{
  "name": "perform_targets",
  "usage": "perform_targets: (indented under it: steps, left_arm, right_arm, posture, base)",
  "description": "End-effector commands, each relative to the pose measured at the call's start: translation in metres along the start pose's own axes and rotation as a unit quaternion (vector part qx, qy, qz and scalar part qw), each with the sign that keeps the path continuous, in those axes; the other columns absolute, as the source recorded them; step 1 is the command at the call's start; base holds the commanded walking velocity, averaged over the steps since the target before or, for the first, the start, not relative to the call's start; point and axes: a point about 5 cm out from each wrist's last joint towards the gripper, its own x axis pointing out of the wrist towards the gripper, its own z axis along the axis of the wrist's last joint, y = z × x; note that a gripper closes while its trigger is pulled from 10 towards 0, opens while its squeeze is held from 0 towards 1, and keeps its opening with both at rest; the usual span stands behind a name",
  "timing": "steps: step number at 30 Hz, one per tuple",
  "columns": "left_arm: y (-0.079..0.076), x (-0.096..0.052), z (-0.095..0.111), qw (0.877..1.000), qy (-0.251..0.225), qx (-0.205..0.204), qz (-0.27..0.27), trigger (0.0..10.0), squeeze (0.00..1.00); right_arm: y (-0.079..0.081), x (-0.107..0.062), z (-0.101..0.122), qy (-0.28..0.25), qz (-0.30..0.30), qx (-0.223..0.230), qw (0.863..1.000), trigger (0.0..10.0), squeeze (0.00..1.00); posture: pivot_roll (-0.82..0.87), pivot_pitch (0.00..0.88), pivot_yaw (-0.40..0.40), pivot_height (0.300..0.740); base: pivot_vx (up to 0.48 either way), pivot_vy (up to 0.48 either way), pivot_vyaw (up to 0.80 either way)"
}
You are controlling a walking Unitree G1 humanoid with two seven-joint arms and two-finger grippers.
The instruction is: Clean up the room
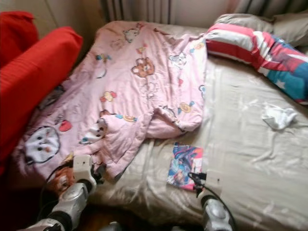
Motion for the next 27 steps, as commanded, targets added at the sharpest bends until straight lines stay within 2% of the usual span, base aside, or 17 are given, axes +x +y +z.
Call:
perform_targets:
  steps: [1, 7, 11, 12, 15, 21, 27]
  left_arm:
    - [-0.002, -0.002, -0.007, 1.000, 0.008, -0.009, -0.001, 10.0, 0.00]
    - [-0.004, 0.001, 0.004, 1.000, -0.018, -0.009, -0.007, 10.0, 0.00]
    - [-0.006, 0.002, 0.016, 0.998, -0.055, -0.007, -0.013, 10.0, 0.00]
    - [-0.008, 0.002, 0.019, 0.997, -0.070, -0.006, -0.015, 10.0, 0.00]
    - [-0.008, 0.001, 0.022, 0.996, -0.086, -0.003, -0.013, 10.0, 0.00]
    - [-0.007, -0.009, 0.036, 0.985, -0.173, 0.010, -0.006, 10.0, 0.00]
    - [-0.009, -0.014, 0.040, 0.980, -0.198, 0.027, -0.010, 10.0, 0.00]
  right_arm:
    - [-0.006, -0.003, -0.007, 0.011, -0.008, 0.002, 1.000, 10.0, 0.00]
    - [-0.003, -0.001, 0.002, -0.014, -0.001, -0.001, 1.000, 10.0, 0.00]
    - [0.003, 0.003, 0.024, -0.070, 0.010, -0.010, 0.997, 10.0, 0.00]
    - [0.007, 0.004, 0.033, -0.097, 0.019, -0.022, 0.995, 10.0, 0.00]
    - [0.011, 0.005, 0.041, -0.119, 0.029, -0.031, 0.992, 10.0, 0.00]
    - [0.022, -0.004, 0.057, -0.213, 0.061, -0.048, 0.974, 10.0, 0.00]
    - [0.025, -0.009, 0.059, -0.239, 0.074, -0.067, 0.966, 10.0, 0.00]
  posture:
    - [-0.06, 0.210, 0.019, 0.740]
    - [-0.06, 0.216, 0.019, 0.740]
    - [-0.06, 0.218, 0.020, 0.740]
    - [-0.06, 0.219, 0.020, 0.740]
    - [-0.07, 0.220, 0.018, 0.740]
    - [-0.07, 0.230, 0.013, 0.740]
    - [-0.08, 0.234, 0.007, 0.740]
  base:
    - [0.000, 0.000, 0.00]
    - [0.000, 0.000, 0.00]
    - [0.000, 0.000, 0.00]
    - [0.000, 0.000, 0.00]
    - [0.000, 0.000, 0.00]
    - [0.000, 0.000, 0.00]
    - [0.000, 0.000, 0.00]
